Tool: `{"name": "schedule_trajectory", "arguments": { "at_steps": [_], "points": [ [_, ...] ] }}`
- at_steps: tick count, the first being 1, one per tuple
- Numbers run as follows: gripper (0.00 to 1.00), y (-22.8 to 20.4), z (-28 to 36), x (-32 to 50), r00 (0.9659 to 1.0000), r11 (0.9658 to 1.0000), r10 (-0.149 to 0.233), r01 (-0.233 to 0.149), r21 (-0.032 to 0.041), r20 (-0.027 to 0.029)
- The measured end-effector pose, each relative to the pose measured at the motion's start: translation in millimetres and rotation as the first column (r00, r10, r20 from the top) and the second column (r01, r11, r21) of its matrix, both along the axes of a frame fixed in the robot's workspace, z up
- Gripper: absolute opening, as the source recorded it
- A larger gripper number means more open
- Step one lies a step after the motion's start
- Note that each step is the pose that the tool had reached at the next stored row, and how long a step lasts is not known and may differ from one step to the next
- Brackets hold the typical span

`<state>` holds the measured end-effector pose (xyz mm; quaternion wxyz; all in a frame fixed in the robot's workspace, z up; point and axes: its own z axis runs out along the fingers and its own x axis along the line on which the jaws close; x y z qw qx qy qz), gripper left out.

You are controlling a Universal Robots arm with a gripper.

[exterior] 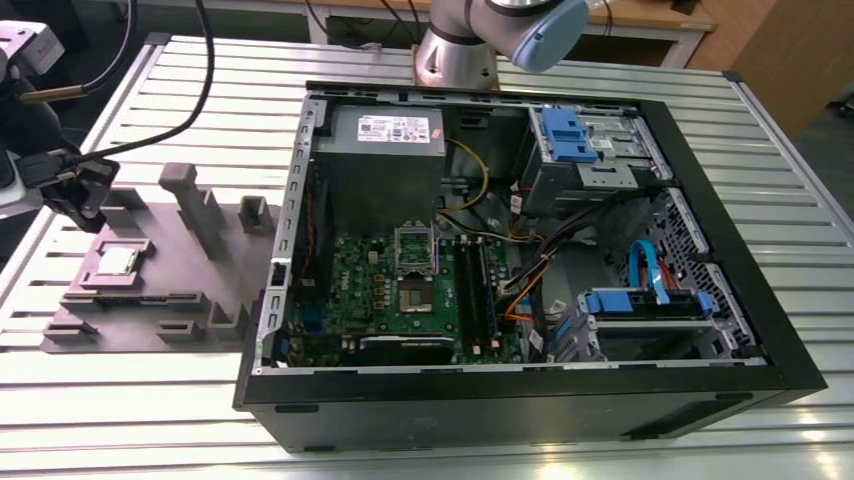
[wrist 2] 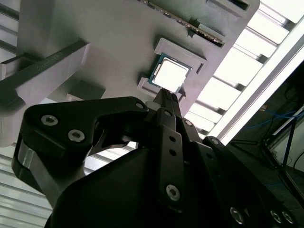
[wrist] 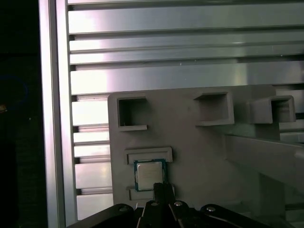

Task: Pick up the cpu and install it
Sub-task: 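Reach for the cpu, then pick up the cpu and move it towards the insertion slot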

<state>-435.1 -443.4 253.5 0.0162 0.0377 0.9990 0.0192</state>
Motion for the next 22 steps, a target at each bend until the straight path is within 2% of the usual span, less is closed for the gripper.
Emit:
{"name": "schedule_trajectory", "arguments": {
  "at_steps": [22],
  "points": [
    [0.1,0.0,-2.9,-1.6,1.0,1.0,0.0,0.0,0.0001,0.0001]
  ]
}}
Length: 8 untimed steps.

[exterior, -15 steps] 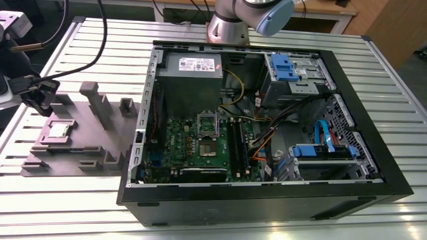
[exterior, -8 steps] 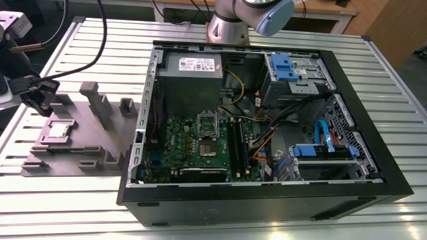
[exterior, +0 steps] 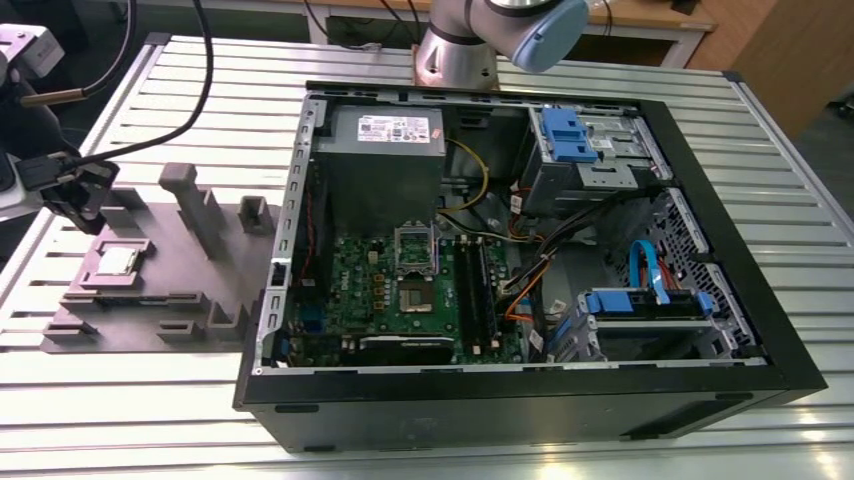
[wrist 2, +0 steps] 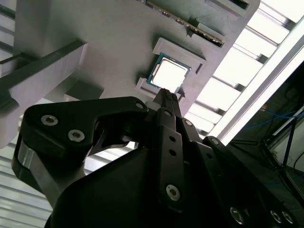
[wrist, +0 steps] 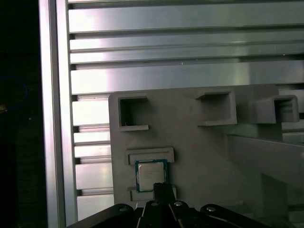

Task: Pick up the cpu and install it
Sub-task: 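Pick up the cpu and move it towards the insertion slot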

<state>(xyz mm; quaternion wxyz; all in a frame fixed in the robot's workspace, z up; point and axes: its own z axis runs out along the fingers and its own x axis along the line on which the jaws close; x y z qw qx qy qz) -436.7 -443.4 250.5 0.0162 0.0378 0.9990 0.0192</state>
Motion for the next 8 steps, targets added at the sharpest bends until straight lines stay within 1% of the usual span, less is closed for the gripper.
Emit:
{"name": "schedule_trajectory", "arguments": {
  "at_steps": [8],
  "points": [
    [0.1,0.0,-1.2,-0.1,1.0,1.0,0.0,0.0,0.0001,0.0001]
  ]
}}
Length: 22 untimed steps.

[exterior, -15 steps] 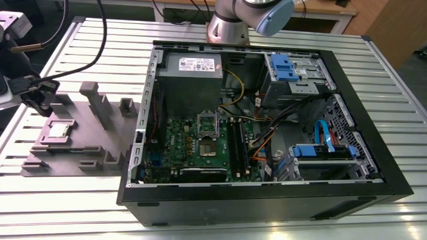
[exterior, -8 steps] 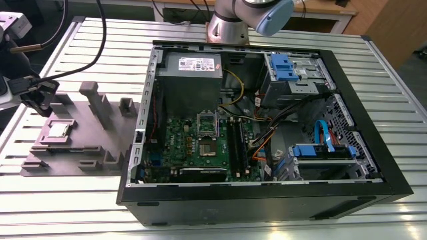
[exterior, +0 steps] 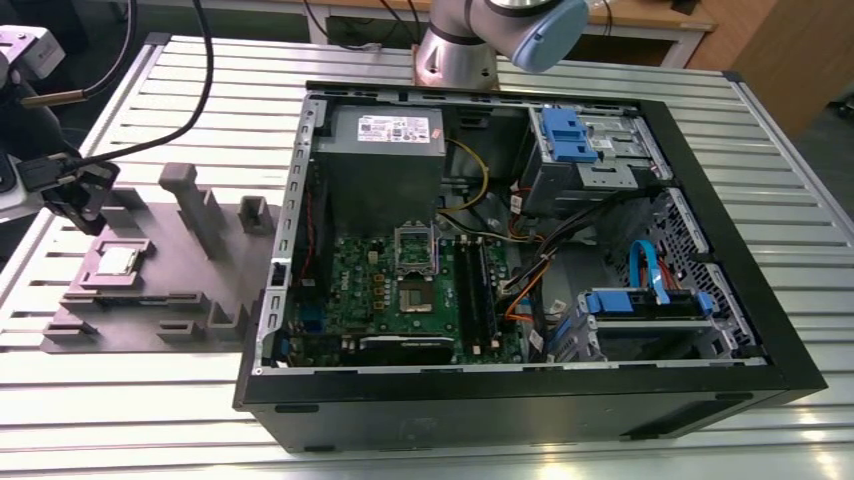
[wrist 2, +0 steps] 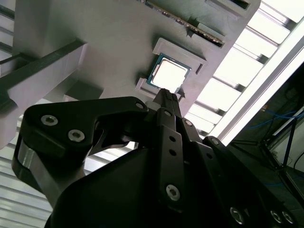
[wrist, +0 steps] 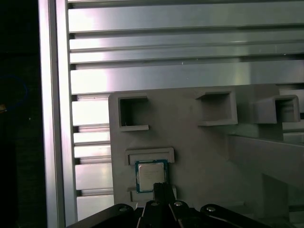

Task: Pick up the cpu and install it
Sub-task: 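Pick up the cpu and move it towards the insertion slot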

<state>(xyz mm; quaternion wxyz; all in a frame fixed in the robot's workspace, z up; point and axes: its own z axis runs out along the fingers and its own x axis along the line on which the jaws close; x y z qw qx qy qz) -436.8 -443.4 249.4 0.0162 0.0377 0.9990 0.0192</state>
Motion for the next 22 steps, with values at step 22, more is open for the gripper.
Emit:
{"name": "schedule_trajectory", "arguments": {
  "at_steps": [22],
  "points": [
    [0.1,0.0,-20.8,-2.7,1.0,1.0,0.0,0.0,-0.0026,-0.0001]
  ]
}}
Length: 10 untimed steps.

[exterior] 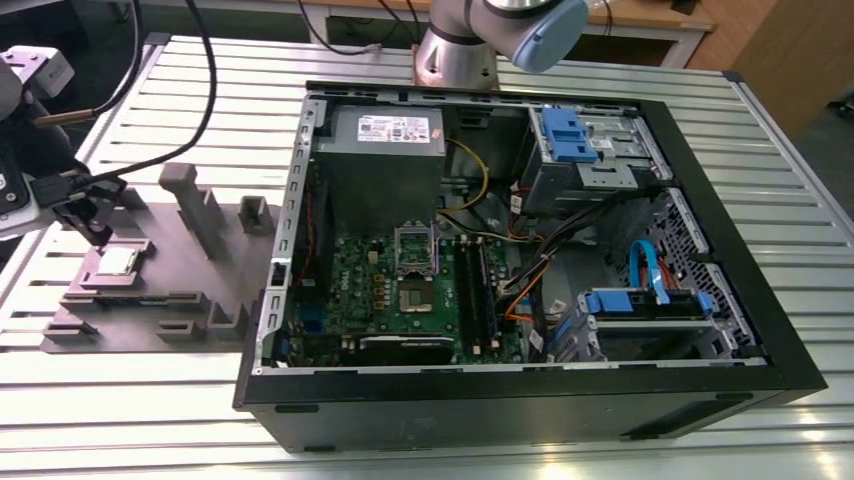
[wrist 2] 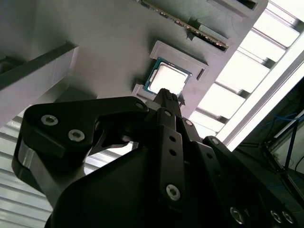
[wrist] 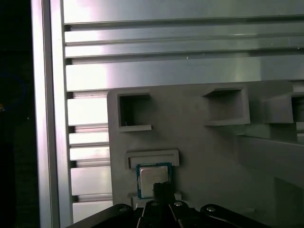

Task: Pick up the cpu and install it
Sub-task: 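Pick up the cpu and move it towards the insertion slot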

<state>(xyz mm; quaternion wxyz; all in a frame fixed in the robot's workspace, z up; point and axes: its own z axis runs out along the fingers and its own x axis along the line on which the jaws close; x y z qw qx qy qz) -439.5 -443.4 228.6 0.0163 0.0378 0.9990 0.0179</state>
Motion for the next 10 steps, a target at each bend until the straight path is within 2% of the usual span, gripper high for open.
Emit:
{"name": "schedule_trajectory", "arguments": {
  "at_steps": [6,10],
  "points": [
    [0.1,0.0,-10.6,-1.7,1.0,1.0,0.0,0.0,-0.0013,0.0001],
    [0.1,0.0,-15.1,-2.1,1.0,1.0,0.0,0.0,-0.0017,0.0]
  ]
}}
